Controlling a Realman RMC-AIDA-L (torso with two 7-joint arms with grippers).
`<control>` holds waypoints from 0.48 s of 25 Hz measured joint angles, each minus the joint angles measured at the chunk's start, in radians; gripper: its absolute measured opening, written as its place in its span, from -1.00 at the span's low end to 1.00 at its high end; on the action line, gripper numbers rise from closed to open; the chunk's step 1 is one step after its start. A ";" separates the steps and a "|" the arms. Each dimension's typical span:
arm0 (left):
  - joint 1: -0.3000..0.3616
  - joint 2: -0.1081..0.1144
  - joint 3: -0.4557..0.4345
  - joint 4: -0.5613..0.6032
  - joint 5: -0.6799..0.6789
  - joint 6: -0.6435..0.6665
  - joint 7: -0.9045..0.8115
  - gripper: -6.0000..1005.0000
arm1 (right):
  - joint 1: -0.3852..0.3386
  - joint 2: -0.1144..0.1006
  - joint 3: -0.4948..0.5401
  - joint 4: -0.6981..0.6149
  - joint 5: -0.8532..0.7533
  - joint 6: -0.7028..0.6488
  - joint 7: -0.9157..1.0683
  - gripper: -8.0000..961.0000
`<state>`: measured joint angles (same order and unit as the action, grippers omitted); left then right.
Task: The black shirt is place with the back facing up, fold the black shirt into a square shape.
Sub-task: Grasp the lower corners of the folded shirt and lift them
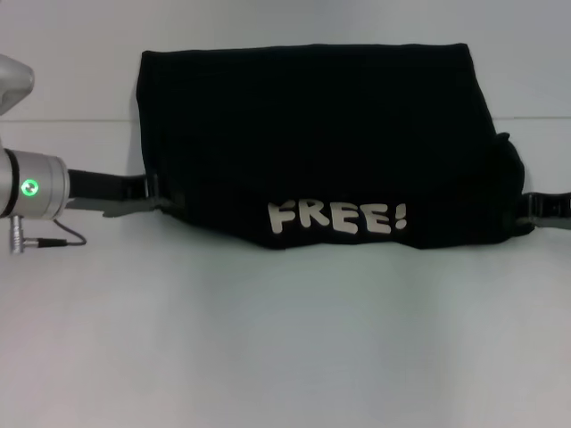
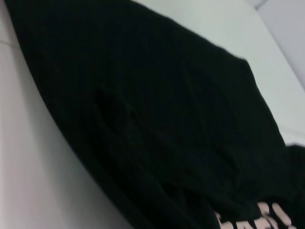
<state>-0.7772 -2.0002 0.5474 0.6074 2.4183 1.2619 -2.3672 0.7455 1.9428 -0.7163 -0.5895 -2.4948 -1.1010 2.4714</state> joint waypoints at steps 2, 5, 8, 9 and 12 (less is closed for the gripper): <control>0.000 0.004 -0.001 0.018 0.037 0.051 0.000 -0.98 | -0.004 -0.008 -0.002 -0.005 -0.013 -0.045 0.011 -0.87; 0.002 0.010 -0.005 0.051 0.106 0.117 0.000 -0.98 | -0.013 -0.014 -0.003 -0.031 -0.060 -0.105 0.036 -0.87; 0.010 0.013 -0.013 0.077 0.149 0.135 -0.006 -0.98 | -0.033 -0.005 -0.001 -0.071 -0.086 -0.122 0.055 -0.87; 0.013 0.015 -0.023 0.085 0.158 0.130 -0.009 -0.98 | -0.040 -0.003 -0.001 -0.080 -0.089 -0.124 0.061 -0.87; 0.019 0.017 -0.051 0.094 0.171 0.117 -0.011 -0.98 | -0.048 -0.005 0.002 -0.086 -0.089 -0.126 0.068 -0.87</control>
<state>-0.7579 -1.9832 0.4961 0.7017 2.5894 1.3786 -2.3785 0.6976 1.9383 -0.7145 -0.6754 -2.5840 -1.2265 2.5397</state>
